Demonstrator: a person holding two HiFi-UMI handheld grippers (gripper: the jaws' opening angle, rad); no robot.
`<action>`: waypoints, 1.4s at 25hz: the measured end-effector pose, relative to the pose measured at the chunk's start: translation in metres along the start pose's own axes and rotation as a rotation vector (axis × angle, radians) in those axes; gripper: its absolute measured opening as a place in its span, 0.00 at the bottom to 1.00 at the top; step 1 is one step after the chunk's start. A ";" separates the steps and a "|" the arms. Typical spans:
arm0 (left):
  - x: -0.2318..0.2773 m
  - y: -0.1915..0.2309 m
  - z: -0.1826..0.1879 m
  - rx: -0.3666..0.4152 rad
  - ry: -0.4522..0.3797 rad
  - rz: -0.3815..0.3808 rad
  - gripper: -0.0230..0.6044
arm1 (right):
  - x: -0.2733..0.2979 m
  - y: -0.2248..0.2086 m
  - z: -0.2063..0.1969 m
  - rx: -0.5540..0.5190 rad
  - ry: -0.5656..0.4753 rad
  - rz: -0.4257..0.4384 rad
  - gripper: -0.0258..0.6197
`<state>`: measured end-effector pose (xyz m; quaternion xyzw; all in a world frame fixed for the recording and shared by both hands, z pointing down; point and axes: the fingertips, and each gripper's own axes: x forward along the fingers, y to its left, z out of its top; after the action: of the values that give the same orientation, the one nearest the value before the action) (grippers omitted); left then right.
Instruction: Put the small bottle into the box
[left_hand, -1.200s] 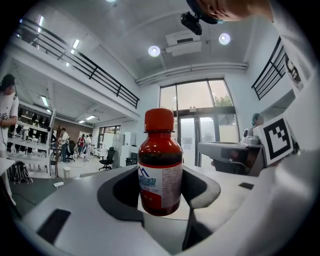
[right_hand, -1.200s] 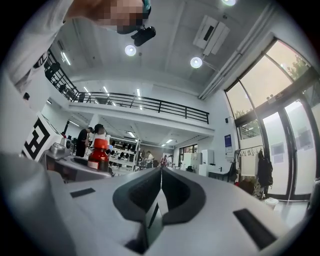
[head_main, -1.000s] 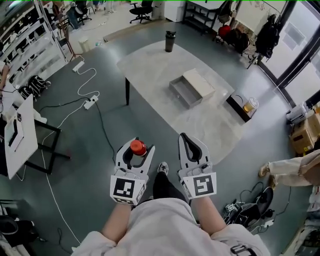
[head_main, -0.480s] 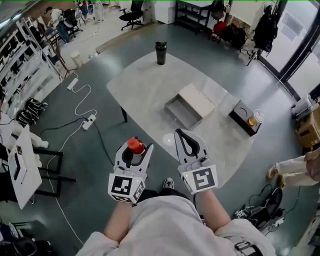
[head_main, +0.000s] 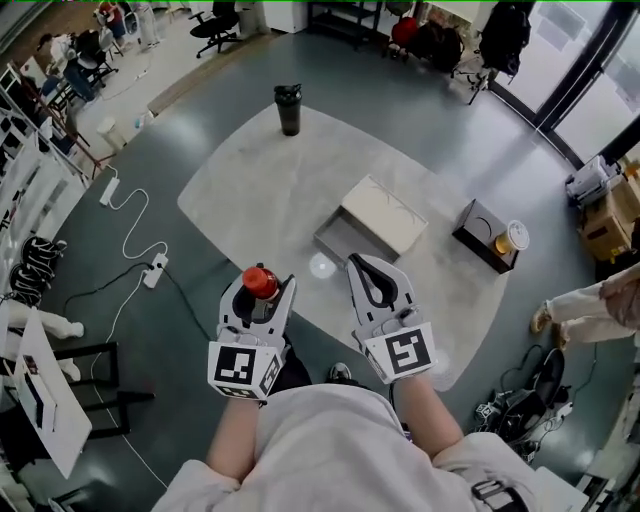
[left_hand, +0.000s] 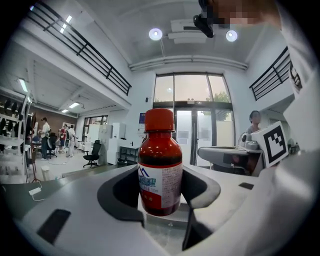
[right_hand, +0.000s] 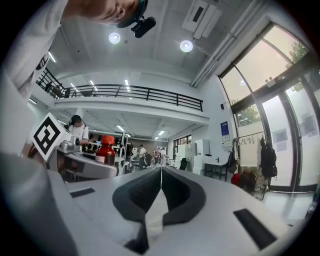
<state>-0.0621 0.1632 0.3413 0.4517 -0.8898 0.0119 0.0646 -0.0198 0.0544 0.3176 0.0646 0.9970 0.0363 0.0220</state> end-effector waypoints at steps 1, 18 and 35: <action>0.015 0.009 0.001 0.006 0.001 -0.024 0.40 | 0.012 -0.007 -0.006 0.004 0.020 -0.022 0.08; 0.204 0.078 -0.007 0.158 0.157 -0.672 0.40 | 0.156 -0.070 -0.060 0.012 0.248 -0.483 0.08; 0.235 -0.030 -0.076 0.431 0.292 -1.075 0.40 | 0.035 -0.119 -0.124 0.274 0.332 -0.902 0.08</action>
<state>-0.1672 -0.0365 0.4453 0.8352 -0.4961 0.2197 0.0900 -0.0752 -0.0670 0.4307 -0.3773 0.9113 -0.0982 -0.1321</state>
